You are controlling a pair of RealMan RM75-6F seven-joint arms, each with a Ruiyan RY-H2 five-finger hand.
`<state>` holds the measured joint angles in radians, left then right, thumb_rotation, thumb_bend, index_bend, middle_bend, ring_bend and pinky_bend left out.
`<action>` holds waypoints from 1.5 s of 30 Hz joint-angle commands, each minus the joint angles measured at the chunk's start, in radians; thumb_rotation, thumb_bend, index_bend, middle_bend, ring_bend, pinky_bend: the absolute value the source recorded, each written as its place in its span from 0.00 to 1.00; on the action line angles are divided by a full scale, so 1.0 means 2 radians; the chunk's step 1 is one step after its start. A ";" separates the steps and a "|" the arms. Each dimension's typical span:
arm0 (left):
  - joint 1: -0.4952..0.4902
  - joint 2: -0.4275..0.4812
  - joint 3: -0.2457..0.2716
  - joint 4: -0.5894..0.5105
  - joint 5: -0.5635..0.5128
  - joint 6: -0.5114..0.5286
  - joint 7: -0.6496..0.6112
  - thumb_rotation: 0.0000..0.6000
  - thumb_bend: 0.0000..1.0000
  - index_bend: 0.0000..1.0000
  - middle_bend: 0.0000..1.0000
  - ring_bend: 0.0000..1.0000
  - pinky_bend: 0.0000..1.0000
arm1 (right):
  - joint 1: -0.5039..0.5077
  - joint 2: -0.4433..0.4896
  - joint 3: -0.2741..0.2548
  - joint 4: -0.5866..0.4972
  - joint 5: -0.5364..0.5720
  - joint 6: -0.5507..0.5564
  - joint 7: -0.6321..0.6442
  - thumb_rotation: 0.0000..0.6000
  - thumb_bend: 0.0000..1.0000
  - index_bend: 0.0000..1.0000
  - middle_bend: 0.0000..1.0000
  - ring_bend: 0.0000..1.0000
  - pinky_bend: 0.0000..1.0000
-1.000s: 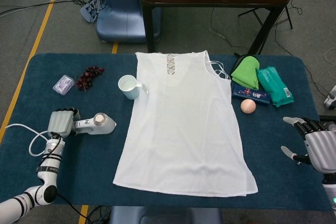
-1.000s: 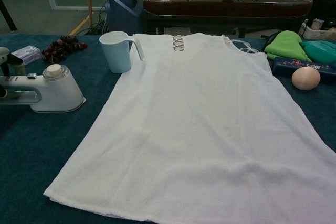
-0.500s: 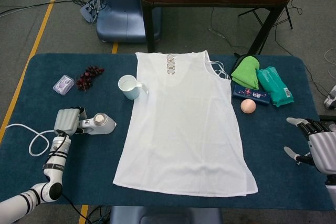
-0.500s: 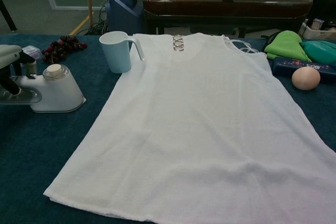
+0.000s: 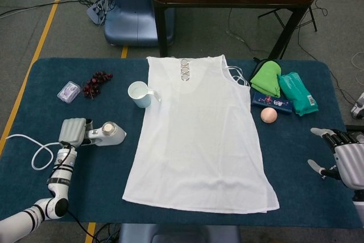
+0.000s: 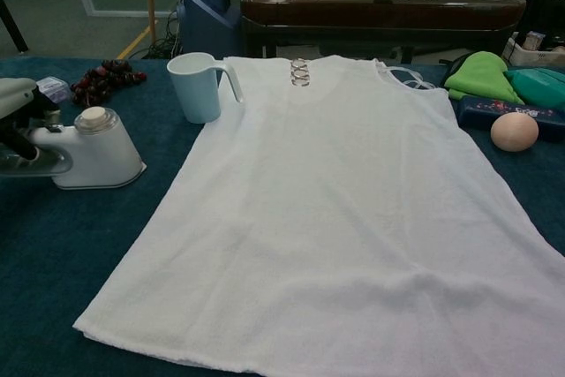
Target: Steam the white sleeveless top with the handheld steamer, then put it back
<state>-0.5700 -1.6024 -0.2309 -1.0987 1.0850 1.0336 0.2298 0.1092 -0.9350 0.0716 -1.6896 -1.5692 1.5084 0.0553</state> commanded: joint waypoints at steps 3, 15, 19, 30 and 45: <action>-0.002 -0.012 0.000 0.032 0.021 -0.005 -0.049 1.00 0.24 0.72 0.80 0.70 0.63 | -0.002 0.002 0.000 -0.003 0.001 0.001 -0.003 1.00 0.17 0.25 0.32 0.27 0.30; -0.001 0.004 0.011 0.047 0.056 -0.028 -0.142 1.00 0.24 0.75 0.84 0.72 0.74 | -0.001 0.004 -0.001 -0.011 0.001 -0.003 -0.010 1.00 0.17 0.25 0.33 0.27 0.30; 0.000 0.015 0.017 0.045 0.078 -0.025 -0.174 1.00 0.24 0.76 0.85 0.73 0.75 | 0.000 0.004 -0.002 -0.014 0.000 -0.006 -0.013 1.00 0.17 0.25 0.33 0.27 0.30; 0.006 0.052 0.024 -0.001 0.121 0.000 -0.242 1.00 0.24 0.77 0.86 0.74 0.76 | 0.010 0.007 -0.007 -0.030 -0.012 -0.025 -0.021 1.00 0.17 0.25 0.33 0.27 0.30; 0.016 0.099 0.030 -0.146 0.128 0.033 -0.174 1.00 0.24 0.77 0.86 0.74 0.76 | 0.050 -0.004 -0.031 -0.041 -0.047 -0.099 -0.026 1.00 0.17 0.25 0.33 0.27 0.30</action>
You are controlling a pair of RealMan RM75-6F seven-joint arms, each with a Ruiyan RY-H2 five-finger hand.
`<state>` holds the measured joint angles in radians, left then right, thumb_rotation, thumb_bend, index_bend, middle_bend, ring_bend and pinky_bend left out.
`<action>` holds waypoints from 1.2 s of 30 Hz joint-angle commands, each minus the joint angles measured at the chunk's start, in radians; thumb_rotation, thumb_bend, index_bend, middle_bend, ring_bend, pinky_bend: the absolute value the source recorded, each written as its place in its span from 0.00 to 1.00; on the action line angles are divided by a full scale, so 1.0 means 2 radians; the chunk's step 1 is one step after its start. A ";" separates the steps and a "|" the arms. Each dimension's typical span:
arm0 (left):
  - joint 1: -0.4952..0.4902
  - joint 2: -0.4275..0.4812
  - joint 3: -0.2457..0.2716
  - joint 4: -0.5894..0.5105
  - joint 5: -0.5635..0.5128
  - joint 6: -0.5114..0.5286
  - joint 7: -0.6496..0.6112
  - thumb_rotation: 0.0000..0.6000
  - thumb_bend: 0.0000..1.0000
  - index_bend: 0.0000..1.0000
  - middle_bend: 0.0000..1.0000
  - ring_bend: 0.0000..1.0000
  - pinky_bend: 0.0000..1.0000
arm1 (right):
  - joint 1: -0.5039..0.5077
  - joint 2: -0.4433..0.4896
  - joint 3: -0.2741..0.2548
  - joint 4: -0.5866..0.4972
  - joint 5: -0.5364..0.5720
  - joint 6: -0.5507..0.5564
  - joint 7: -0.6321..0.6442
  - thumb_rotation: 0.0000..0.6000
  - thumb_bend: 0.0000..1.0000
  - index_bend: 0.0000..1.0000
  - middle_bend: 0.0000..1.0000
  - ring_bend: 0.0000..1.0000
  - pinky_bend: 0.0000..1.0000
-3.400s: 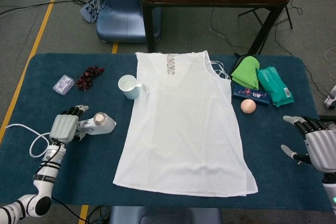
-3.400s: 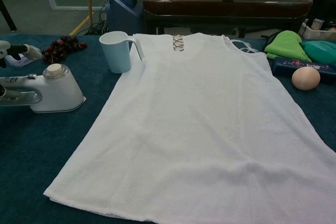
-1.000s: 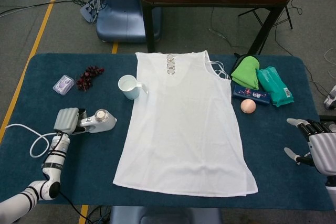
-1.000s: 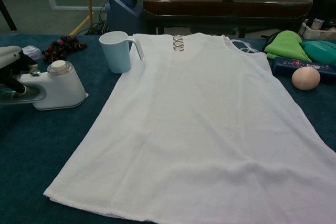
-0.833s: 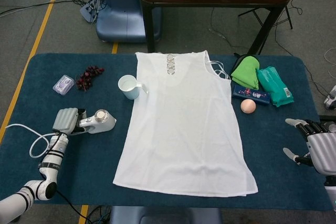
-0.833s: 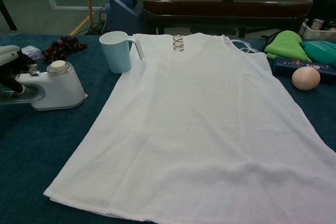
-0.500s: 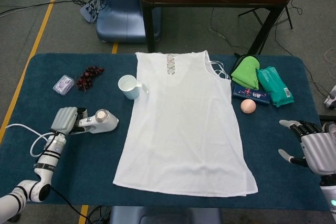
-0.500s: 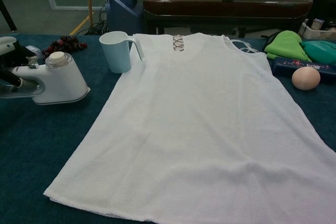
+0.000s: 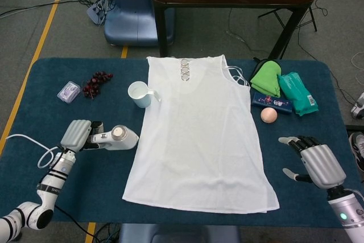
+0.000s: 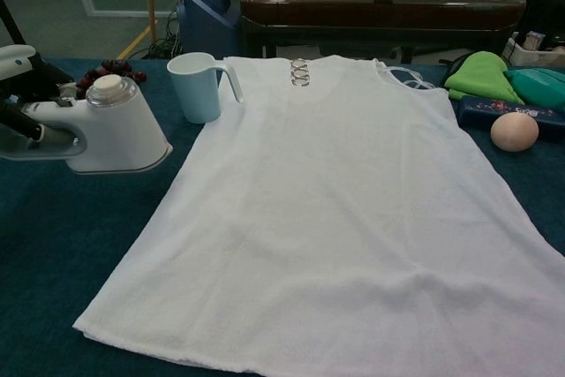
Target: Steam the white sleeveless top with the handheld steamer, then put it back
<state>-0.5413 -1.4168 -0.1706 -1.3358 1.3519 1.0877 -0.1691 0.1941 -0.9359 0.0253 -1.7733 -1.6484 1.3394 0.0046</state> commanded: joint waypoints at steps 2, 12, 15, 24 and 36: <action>0.001 0.007 0.000 -0.044 -0.009 0.007 0.040 1.00 0.24 0.77 0.86 0.74 0.76 | 0.013 -0.008 -0.014 0.000 -0.012 -0.027 0.001 1.00 0.20 0.25 0.33 0.26 0.30; -0.022 -0.023 -0.008 -0.086 -0.013 0.008 0.111 1.00 0.24 0.77 0.86 0.74 0.76 | 0.054 -0.041 -0.041 -0.006 -0.044 -0.106 -0.007 1.00 0.71 0.13 0.17 0.10 0.16; -0.034 -0.040 -0.011 -0.082 -0.018 0.000 0.133 1.00 0.24 0.77 0.86 0.74 0.76 | 0.066 -0.057 -0.045 -0.004 -0.051 -0.124 -0.014 0.99 0.74 0.12 0.16 0.09 0.15; -0.069 -0.090 -0.021 -0.050 -0.047 -0.032 0.171 1.00 0.24 0.77 0.86 0.74 0.76 | 0.095 -0.108 -0.056 0.013 -0.052 -0.171 -0.025 0.98 0.74 0.12 0.16 0.09 0.15; -0.105 -0.136 -0.044 0.004 -0.096 -0.075 0.164 1.00 0.24 0.77 0.86 0.74 0.76 | 0.118 -0.151 -0.063 0.030 -0.043 -0.200 -0.031 0.98 0.74 0.12 0.16 0.09 0.15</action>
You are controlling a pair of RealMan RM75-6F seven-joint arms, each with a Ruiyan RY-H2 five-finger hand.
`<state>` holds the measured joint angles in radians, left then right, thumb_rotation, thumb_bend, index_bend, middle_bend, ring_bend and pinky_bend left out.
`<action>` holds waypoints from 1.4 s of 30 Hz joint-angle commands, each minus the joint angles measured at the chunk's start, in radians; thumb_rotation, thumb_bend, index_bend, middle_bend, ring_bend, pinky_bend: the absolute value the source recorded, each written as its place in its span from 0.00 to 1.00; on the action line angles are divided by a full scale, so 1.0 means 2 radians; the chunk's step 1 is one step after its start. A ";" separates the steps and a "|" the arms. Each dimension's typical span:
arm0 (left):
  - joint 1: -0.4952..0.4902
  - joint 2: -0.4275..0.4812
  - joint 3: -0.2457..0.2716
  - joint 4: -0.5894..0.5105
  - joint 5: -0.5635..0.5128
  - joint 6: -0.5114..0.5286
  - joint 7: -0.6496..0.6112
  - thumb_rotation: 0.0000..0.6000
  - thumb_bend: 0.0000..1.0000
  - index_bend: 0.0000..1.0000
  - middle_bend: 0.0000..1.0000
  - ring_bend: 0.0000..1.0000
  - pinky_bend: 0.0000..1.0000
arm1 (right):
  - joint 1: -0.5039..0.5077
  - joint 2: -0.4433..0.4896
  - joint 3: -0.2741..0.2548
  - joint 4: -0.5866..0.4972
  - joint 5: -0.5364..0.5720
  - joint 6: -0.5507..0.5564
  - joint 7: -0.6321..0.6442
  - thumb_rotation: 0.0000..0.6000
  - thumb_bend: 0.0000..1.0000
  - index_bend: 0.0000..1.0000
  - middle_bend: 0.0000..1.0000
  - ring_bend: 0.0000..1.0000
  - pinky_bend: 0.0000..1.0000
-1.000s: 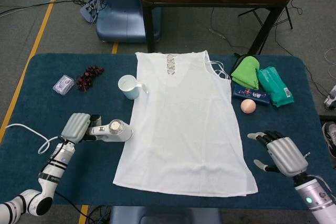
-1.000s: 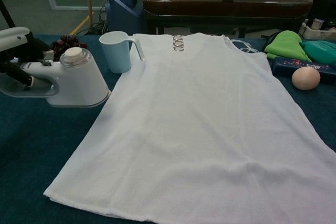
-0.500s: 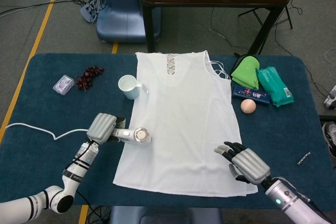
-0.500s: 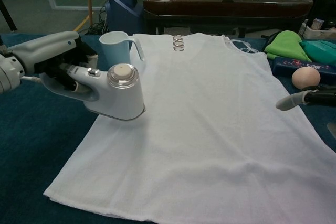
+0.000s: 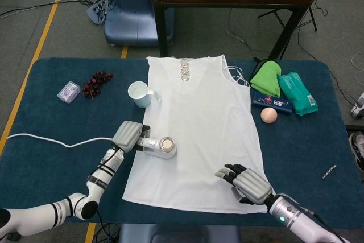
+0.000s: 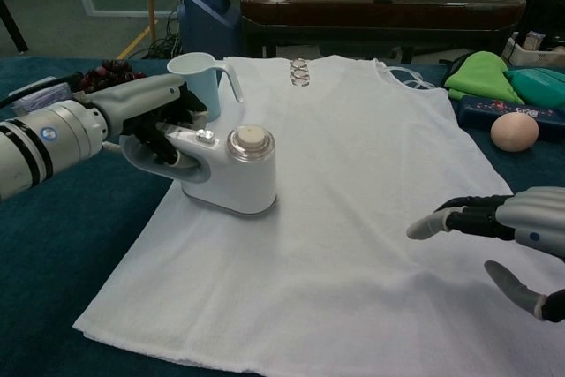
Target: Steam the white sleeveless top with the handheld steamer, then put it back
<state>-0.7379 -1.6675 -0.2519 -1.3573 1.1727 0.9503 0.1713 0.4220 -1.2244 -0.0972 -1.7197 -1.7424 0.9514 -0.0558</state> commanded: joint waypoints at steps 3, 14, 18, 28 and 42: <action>-0.011 -0.019 -0.003 0.031 -0.010 -0.012 -0.014 1.00 0.24 0.77 0.86 0.74 0.76 | 0.009 -0.015 -0.003 0.008 0.008 -0.012 -0.002 0.98 0.74 0.12 0.16 0.09 0.15; -0.017 -0.040 -0.007 0.061 -0.023 -0.020 -0.036 1.00 0.24 0.77 0.86 0.74 0.76 | 0.019 -0.030 -0.011 0.014 0.019 -0.018 -0.002 0.98 0.74 0.12 0.16 0.09 0.15; -0.024 -0.051 -0.009 0.062 -0.028 -0.021 -0.027 1.00 0.24 0.77 0.86 0.74 0.76 | 0.020 -0.032 -0.014 0.017 0.023 -0.016 -0.001 0.98 0.74 0.12 0.16 0.09 0.15; -0.049 -0.088 -0.019 0.074 -0.047 -0.028 -0.006 1.00 0.24 0.77 0.86 0.74 0.76 | 0.023 -0.034 -0.021 0.023 0.026 -0.011 0.004 0.98 0.74 0.12 0.16 0.09 0.15; -0.047 -0.075 -0.019 0.067 -0.057 -0.022 0.004 1.00 0.24 0.77 0.86 0.74 0.76 | 0.028 -0.046 -0.019 0.037 0.039 -0.010 -0.001 0.95 0.74 0.12 0.17 0.09 0.14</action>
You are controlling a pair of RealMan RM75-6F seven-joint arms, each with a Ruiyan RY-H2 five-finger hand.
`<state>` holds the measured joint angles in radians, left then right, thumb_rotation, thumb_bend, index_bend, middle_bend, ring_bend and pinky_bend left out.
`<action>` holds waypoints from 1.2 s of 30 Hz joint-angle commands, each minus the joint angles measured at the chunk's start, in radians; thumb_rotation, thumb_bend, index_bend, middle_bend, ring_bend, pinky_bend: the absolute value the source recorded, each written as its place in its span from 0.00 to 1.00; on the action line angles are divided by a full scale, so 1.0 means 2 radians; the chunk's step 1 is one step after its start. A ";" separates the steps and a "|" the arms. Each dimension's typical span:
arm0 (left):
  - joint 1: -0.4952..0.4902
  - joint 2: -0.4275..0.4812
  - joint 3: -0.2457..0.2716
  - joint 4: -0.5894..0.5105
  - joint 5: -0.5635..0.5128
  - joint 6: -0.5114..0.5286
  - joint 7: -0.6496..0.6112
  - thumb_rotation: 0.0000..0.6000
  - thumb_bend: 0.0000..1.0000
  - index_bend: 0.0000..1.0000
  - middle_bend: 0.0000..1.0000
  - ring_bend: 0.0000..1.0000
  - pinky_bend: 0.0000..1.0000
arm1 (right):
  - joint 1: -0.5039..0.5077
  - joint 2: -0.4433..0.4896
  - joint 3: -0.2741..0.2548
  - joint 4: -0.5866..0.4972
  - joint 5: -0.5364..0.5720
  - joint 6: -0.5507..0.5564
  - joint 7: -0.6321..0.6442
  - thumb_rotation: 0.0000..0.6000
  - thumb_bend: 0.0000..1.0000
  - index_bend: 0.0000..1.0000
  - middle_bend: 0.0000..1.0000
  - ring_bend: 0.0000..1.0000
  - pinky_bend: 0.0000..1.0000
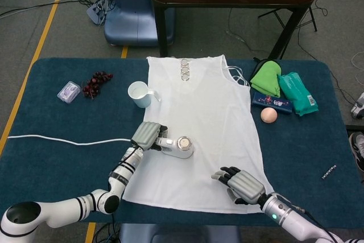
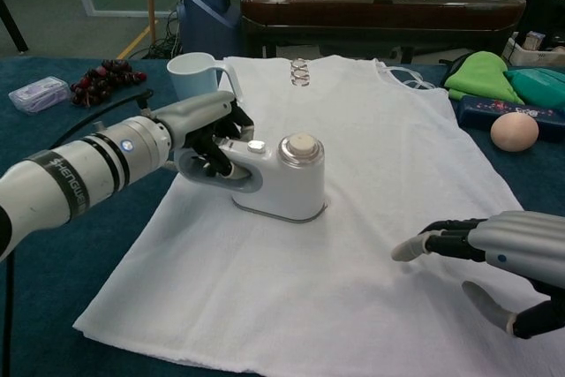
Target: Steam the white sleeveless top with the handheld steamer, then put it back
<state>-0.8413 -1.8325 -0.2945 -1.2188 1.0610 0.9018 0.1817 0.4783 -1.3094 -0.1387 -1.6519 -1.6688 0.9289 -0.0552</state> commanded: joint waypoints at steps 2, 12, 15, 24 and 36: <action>0.010 0.016 0.003 -0.005 -0.003 0.004 -0.004 1.00 0.24 0.77 0.86 0.74 0.76 | 0.000 -0.008 0.004 0.008 0.006 0.002 -0.005 0.92 0.73 0.12 0.17 0.09 0.13; 0.021 0.034 0.002 -0.013 -0.010 0.011 -0.014 1.00 0.24 0.77 0.86 0.74 0.76 | -0.005 -0.029 0.007 0.023 0.022 0.006 -0.046 0.81 0.05 0.12 0.16 0.07 0.07; 0.019 0.031 0.001 -0.011 -0.014 0.008 -0.013 1.00 0.24 0.77 0.86 0.74 0.76 | -0.010 -0.036 0.007 0.028 0.026 0.011 -0.050 0.79 0.00 0.12 0.16 0.07 0.04; 0.010 0.021 -0.005 -0.003 -0.026 0.001 -0.008 1.00 0.24 0.77 0.86 0.74 0.76 | -0.018 -0.041 0.001 0.035 0.039 0.014 -0.056 0.81 0.00 0.12 0.16 0.07 0.02; 0.004 0.019 -0.011 0.003 -0.042 -0.004 -0.005 1.00 0.24 0.77 0.86 0.74 0.76 | -0.025 -0.048 -0.007 0.051 0.029 0.028 -0.014 1.00 0.46 0.12 0.17 0.07 0.12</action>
<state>-0.8345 -1.7941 -0.3167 -1.2133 0.9778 0.8938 0.1719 0.4291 -1.4010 -0.1514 -1.5557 -1.6073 0.9816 -0.0980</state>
